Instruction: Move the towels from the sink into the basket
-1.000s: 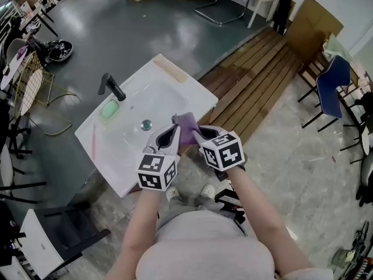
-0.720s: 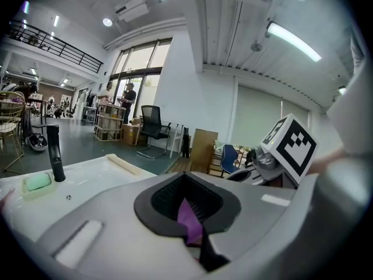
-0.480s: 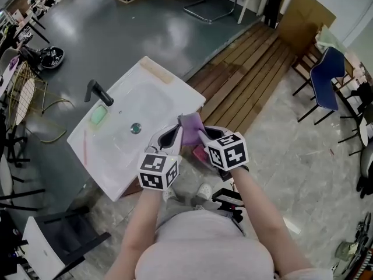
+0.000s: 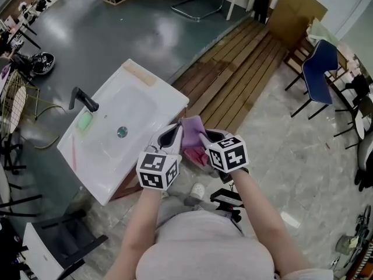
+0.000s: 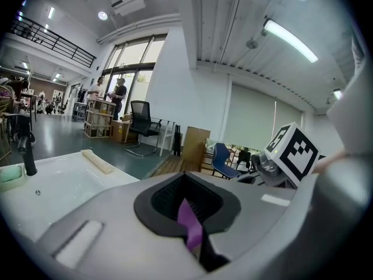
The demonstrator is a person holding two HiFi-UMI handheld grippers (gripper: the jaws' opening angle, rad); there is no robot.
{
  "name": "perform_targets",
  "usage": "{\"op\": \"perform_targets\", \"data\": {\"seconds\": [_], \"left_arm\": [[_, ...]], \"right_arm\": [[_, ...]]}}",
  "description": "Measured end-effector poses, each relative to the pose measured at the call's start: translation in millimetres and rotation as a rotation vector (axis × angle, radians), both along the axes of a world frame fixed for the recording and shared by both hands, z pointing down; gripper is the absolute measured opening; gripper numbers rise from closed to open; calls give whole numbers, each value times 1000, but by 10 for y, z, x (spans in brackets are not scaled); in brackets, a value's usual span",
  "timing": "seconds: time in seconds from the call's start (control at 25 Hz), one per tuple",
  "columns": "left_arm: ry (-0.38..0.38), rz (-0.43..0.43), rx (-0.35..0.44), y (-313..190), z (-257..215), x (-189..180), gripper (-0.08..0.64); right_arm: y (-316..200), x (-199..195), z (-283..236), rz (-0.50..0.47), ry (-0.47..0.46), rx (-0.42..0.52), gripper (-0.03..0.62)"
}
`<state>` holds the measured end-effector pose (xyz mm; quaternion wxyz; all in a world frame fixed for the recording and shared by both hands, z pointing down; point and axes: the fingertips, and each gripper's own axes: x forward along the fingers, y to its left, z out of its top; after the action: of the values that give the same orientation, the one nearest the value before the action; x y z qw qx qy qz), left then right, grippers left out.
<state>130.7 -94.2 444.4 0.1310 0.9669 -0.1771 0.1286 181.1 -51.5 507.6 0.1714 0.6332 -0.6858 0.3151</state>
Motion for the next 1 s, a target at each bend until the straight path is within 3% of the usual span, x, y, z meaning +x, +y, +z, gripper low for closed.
{"op": "perform_targets", "data": {"seconds": [0.36,1.0], "left_arm": [[-23,42,-30,244,161,170,5],[-89,215,-80,467,536,339,5]], "right_arm": [[295,237,209,57,-10,-42,55],[654,405,705,249,-80,-121,55]]}}
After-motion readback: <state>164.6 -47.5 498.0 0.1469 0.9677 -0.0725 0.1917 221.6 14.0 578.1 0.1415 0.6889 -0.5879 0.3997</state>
